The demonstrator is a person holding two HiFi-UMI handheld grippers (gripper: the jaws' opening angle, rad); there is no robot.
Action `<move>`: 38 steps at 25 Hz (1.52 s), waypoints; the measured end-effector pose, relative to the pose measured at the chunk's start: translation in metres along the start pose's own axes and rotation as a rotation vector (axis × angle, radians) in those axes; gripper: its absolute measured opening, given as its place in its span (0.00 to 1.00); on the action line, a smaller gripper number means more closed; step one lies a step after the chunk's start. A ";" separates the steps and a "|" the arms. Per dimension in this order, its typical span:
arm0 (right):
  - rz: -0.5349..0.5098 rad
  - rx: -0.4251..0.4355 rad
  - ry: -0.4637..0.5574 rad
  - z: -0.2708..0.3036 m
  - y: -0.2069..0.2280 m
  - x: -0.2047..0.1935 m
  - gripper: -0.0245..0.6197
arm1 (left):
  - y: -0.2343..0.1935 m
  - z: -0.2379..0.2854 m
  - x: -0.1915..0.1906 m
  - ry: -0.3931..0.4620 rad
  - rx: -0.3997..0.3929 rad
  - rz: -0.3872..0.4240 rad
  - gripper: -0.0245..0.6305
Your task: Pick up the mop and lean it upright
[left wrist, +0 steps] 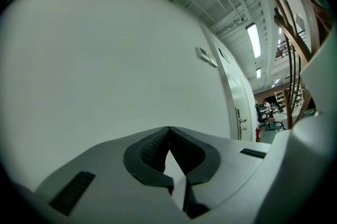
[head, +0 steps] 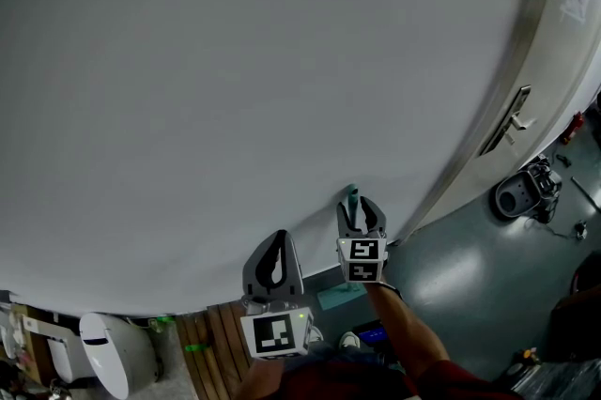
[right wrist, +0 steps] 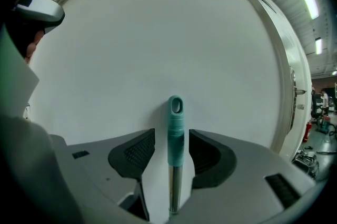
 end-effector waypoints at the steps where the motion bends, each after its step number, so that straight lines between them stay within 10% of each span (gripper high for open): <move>1: 0.002 0.002 0.000 -0.001 0.000 0.000 0.35 | 0.001 0.000 0.001 0.005 -0.004 -0.013 0.06; 38: -0.012 0.051 0.157 -0.136 0.002 0.021 0.35 | 0.015 0.009 -0.008 -0.006 -0.033 -0.012 0.06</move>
Point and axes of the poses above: the fingertips, and each gripper's own axes: z forward along the fingers, y to its right, x out of its top, the point moved 6 cm from there along -z, backward along the fingers, and after that the axes turned 10 degrees about -z, right-handed, at the moved point
